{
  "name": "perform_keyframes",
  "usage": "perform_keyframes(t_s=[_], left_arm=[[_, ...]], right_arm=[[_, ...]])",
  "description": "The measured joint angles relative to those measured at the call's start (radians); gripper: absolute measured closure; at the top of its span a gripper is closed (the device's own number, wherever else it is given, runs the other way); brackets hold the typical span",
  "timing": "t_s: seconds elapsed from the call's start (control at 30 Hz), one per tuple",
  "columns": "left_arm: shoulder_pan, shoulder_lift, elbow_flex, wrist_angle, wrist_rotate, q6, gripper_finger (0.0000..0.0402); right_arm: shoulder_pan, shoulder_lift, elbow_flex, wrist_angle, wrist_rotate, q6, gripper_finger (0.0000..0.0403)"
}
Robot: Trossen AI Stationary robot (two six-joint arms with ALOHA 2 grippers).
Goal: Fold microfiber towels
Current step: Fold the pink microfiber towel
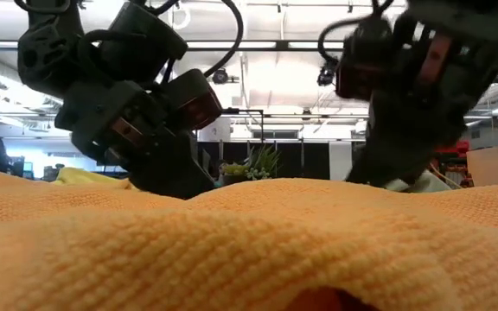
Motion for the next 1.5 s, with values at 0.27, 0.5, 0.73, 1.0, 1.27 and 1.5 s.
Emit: perform_keyframes(t_s=[0.27,0.5,0.73,1.0,1.27,1.5], left_arm=[[-0.009,-0.072,0.0,0.009,0.102,0.076,0.0357],[-0.06,-0.093,0.0,-0.025,0.11,0.24,0.0356],[-0.09,-0.093,-0.001,-0.057,-0.008,0.261,0.031],[-0.097,-0.075,0.0,-0.064,-0.038,0.257,0.0234],[-0.096,0.02,0.001,0.024,-0.038,0.222,0.0221],[-0.092,0.021,0.003,0.005,-0.053,0.154,0.0251]], right_arm=[[0.011,-0.053,0.001,-0.013,0.007,-0.337,0.0371],[0.015,-0.053,0.001,-0.035,0.052,-0.511,0.0325],[0.015,-0.053,0.001,-0.067,0.057,-0.495,0.0278],[0.015,-0.053,0.001,-0.066,0.058,-0.495,0.0268],[0.014,-0.053,0.002,-0.063,0.058,-0.512,0.0268],[0.014,-0.053,0.002,-0.123,0.057,-0.526,0.0268]])
